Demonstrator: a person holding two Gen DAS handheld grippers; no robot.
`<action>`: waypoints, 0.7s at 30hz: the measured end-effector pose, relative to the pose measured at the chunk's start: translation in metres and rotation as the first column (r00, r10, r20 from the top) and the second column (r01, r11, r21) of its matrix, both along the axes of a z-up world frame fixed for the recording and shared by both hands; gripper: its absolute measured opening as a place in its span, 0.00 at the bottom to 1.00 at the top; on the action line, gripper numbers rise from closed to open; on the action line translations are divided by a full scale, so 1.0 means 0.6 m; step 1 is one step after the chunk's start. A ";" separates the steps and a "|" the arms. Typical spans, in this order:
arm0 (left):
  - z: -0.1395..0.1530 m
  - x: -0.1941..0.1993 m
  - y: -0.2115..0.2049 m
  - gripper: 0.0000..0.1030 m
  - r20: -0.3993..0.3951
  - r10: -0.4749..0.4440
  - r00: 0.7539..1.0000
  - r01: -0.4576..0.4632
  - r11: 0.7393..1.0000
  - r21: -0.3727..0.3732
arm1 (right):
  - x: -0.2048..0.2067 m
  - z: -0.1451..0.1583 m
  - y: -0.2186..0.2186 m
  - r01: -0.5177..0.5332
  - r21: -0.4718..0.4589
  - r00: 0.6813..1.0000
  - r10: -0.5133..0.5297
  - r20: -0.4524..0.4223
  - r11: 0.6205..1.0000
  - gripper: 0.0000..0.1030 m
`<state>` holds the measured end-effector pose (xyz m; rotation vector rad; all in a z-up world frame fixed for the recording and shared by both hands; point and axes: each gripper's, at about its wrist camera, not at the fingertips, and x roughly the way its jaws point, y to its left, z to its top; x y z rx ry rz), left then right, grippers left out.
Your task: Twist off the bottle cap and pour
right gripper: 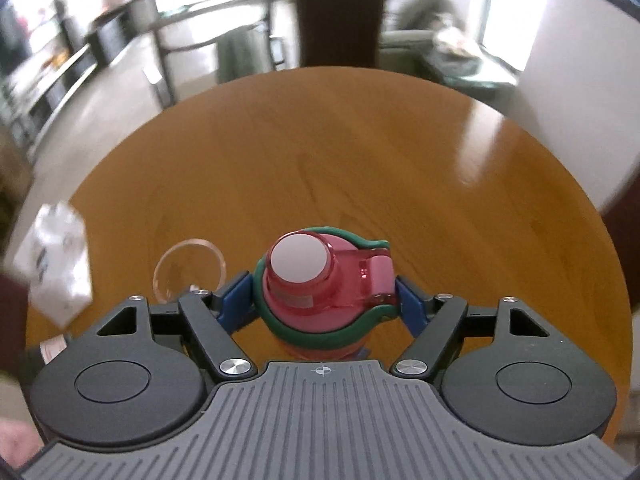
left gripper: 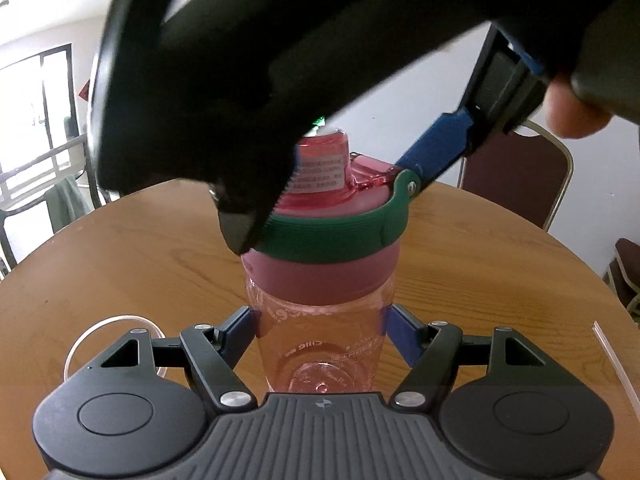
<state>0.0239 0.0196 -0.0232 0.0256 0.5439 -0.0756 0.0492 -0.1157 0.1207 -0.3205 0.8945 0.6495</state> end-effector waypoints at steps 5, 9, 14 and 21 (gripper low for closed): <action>0.000 0.002 0.015 0.68 0.000 -0.043 0.999 0.043 0.999 -0.006 | 0.046 0.013 -0.010 -0.352 -0.039 0.935 0.349 -0.067 0.935 0.74; 0.000 0.003 0.024 0.68 0.001 -0.070 0.998 0.070 0.998 -0.010 | 0.072 0.018 -0.017 -0.596 -0.058 0.803 0.592 -0.074 0.801 0.74; -0.003 0.018 0.035 0.68 -0.002 -0.061 0.998 0.061 0.998 -0.009 | 0.073 0.021 -0.025 -0.579 -0.001 0.813 0.577 -0.074 0.816 0.90; 0.003 -0.006 0.004 0.68 -0.005 -0.032 0.999 0.032 0.999 -0.006 | 0.040 0.027 -0.026 -0.038 0.052 0.999 0.040 -0.033 0.998 0.91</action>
